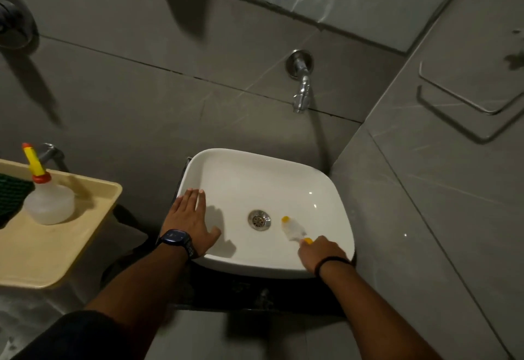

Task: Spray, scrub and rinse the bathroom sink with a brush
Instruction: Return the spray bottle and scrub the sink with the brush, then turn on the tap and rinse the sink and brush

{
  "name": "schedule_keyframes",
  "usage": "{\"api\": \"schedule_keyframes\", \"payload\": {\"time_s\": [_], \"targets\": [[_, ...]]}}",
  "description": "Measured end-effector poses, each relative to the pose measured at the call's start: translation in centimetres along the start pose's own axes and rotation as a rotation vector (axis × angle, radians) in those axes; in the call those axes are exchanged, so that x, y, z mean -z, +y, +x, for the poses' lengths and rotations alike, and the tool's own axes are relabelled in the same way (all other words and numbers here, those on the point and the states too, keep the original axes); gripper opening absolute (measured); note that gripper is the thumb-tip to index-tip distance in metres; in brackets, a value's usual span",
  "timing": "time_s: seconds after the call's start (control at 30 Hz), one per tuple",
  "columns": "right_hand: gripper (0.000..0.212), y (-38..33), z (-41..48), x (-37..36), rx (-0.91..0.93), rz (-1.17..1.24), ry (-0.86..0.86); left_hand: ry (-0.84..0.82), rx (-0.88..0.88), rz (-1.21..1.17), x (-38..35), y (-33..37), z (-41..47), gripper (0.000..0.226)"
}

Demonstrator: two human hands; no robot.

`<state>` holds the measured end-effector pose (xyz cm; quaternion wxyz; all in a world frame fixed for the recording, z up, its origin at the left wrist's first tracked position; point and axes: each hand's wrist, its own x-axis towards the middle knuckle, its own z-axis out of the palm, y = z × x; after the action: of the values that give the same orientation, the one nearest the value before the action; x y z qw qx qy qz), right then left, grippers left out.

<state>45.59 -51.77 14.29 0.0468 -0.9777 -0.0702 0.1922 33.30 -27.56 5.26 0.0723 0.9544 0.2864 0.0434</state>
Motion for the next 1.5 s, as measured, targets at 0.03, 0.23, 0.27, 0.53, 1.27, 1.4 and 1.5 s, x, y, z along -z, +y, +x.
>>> {"api": "schedule_keyframes", "payload": {"time_s": [0.03, 0.23, 0.27, 0.53, 1.27, 1.4, 1.5], "targets": [[0.056, 0.0, -0.8, 0.1, 0.039, 0.003, -0.054, -0.021, 0.013, 0.013, 0.2, 0.1, -0.1, 0.095], [0.066, -1.0, -2.9, 1.1, 0.295, 0.065, -0.293, -0.143, 0.121, -0.016, 2.0, 2.2, -0.7, 0.083], [0.065, -1.2, -2.6, 1.6, 0.322, 0.058, -0.254, -0.114, 0.112, -0.082, 3.0, 3.1, -0.1, 0.077], [0.04, -1.0, 2.5, 6.0, 0.338, 0.465, 0.101, 0.114, 0.109, -1.225, 15.5, 11.3, 11.2, 0.045], [0.052, 0.0, 7.6, 7.0, 0.059, 1.011, -0.304, -0.299, -0.18, -1.639, 16.3, 13.3, 21.8, 0.029], [0.052, 0.5, 6.8, 7.2, 0.042, 1.029, -0.362, -0.061, -0.148, -1.542, 16.6, 13.0, 21.0, 0.024], [0.052, 1.0, 6.1, 7.6, 0.044, 1.044, -0.394, 0.022, -0.177, -1.474, 17.2, 13.7, 20.2, 0.013]]}}
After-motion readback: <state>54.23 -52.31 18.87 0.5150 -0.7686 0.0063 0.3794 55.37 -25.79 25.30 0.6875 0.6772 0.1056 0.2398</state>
